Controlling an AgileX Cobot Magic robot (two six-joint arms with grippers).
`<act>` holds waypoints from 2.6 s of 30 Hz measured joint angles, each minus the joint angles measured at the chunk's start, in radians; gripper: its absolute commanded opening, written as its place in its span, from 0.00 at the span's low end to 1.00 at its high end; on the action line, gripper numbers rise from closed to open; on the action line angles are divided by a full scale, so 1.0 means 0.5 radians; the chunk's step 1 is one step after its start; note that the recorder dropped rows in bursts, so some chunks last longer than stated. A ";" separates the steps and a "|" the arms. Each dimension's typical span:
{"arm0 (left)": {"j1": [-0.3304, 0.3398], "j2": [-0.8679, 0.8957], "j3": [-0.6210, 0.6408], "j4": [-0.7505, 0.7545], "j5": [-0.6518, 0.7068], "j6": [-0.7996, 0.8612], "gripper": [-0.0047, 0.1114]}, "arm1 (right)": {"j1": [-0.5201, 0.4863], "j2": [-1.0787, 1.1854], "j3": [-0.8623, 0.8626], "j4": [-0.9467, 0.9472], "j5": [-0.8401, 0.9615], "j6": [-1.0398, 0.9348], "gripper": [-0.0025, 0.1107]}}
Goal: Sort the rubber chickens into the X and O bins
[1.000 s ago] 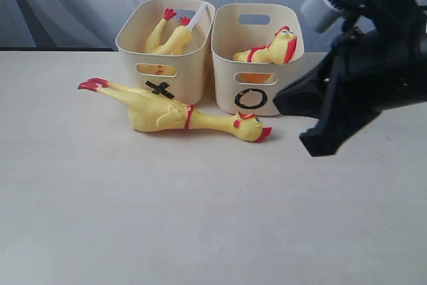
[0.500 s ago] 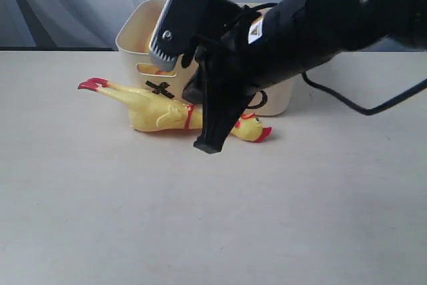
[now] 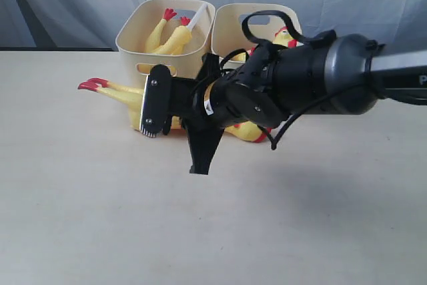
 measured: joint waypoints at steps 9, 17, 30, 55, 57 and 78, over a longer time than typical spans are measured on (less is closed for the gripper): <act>0.000 0.000 0.000 0.004 0.022 -0.004 0.04 | 0.000 0.143 -0.077 -0.102 0.009 0.184 0.02; -0.099 0.000 0.000 0.053 0.022 -0.008 0.04 | 0.022 0.254 -0.252 -0.789 0.362 0.886 0.02; -0.157 0.000 0.000 0.143 0.030 -0.112 0.04 | 0.126 0.350 -0.260 -1.269 0.519 1.335 0.14; -0.157 0.000 0.000 0.146 0.035 -0.128 0.04 | 0.146 0.556 -0.260 -1.973 0.602 1.955 0.48; -0.157 0.000 0.000 0.146 0.035 -0.128 0.04 | 0.146 0.567 -0.260 -2.008 0.616 1.999 0.48; -0.157 0.000 0.000 0.146 0.035 -0.140 0.04 | 0.100 0.580 -0.260 -2.131 0.587 2.070 0.48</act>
